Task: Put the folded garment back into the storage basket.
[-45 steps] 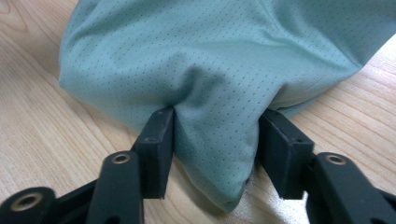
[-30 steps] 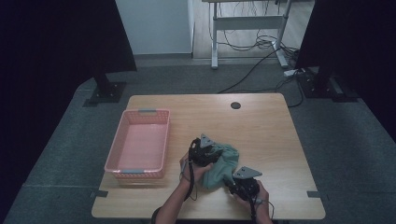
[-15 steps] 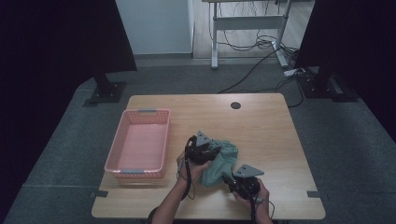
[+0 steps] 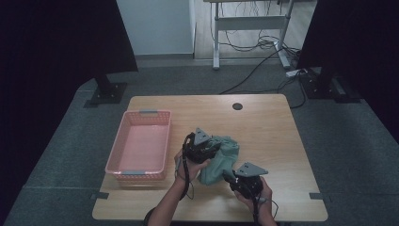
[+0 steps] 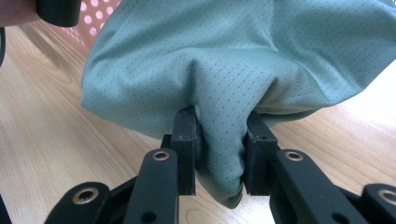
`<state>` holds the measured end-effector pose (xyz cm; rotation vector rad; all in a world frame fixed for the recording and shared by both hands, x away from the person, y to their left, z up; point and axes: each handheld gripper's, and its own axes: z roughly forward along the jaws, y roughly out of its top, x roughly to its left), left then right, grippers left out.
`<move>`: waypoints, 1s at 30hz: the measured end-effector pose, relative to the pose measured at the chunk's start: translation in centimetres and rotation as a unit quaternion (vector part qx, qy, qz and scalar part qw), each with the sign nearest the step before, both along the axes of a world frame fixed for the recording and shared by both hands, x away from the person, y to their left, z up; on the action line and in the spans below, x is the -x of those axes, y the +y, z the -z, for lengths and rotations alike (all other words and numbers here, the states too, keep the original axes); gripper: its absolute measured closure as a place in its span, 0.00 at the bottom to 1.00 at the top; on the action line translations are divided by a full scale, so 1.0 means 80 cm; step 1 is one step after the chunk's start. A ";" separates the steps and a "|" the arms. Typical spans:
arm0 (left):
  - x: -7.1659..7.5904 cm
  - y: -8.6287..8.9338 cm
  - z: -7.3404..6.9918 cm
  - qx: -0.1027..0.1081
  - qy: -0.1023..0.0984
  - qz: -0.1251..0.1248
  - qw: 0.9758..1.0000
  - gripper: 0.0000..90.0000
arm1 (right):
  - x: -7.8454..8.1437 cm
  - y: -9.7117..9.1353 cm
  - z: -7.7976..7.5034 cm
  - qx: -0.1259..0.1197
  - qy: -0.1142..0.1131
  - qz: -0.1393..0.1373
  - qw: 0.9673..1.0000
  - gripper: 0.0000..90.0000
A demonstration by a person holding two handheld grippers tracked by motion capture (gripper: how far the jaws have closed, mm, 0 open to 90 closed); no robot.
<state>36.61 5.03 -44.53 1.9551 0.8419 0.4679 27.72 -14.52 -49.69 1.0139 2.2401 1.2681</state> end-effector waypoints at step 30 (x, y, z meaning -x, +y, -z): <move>0.006 0.028 -0.044 -0.011 -0.024 -0.007 1.000 0.72 | -0.003 0.032 -0.039 -0.002 -0.023 -0.011 1.000 0.78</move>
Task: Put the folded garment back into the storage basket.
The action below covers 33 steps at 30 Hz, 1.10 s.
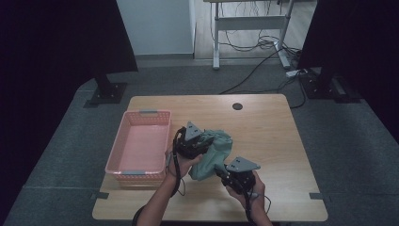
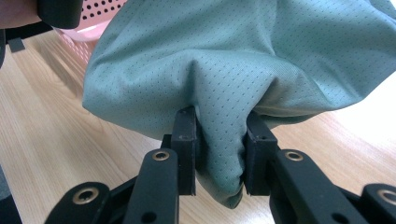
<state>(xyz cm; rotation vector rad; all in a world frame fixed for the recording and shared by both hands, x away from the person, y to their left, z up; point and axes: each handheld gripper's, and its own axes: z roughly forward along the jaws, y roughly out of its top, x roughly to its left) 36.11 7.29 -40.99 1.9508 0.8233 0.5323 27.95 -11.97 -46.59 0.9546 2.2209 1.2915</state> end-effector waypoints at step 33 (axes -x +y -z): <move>-0.004 0.052 -0.013 0.010 -0.011 -0.023 1.000 0.72 | -0.017 0.048 -0.020 0.000 -0.008 -0.013 1.000 0.78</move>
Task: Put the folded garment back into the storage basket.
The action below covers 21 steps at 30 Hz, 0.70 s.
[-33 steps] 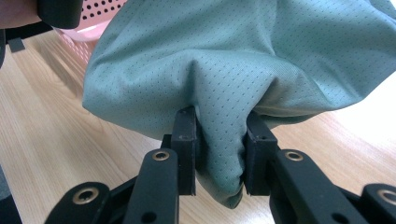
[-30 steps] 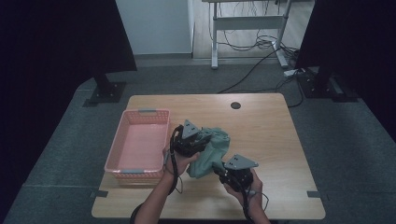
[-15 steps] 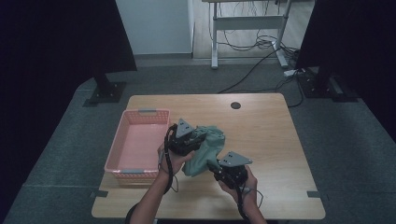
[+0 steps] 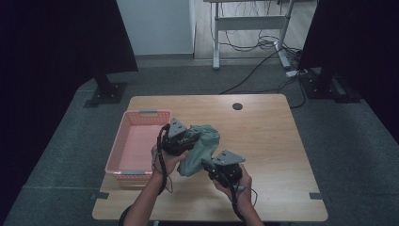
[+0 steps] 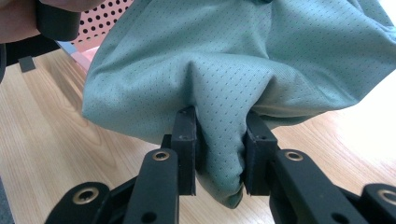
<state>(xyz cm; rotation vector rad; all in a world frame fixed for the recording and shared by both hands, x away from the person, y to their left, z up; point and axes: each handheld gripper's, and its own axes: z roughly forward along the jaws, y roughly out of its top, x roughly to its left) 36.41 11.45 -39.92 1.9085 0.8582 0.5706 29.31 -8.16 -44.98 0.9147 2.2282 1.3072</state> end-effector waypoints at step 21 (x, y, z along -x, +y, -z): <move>-0.002 0.034 -0.010 -0.003 -0.008 -0.014 1.000 0.72 | -0.011 0.033 -0.009 0.001 -0.005 -0.013 1.000 0.78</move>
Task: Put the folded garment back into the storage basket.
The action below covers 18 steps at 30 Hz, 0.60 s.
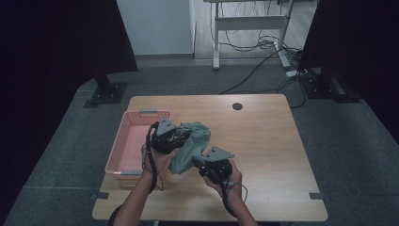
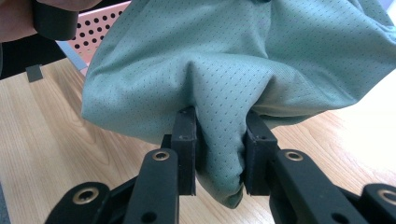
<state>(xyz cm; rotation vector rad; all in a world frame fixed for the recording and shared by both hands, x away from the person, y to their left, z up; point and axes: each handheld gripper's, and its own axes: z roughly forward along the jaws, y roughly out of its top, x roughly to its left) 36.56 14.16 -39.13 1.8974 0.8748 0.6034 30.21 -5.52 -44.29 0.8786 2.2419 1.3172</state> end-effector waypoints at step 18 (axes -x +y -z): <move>-0.002 0.034 0.000 0.001 0.000 -0.018 1.000 0.72 | -0.010 0.030 -0.003 0.003 -0.001 -0.015 1.000 0.78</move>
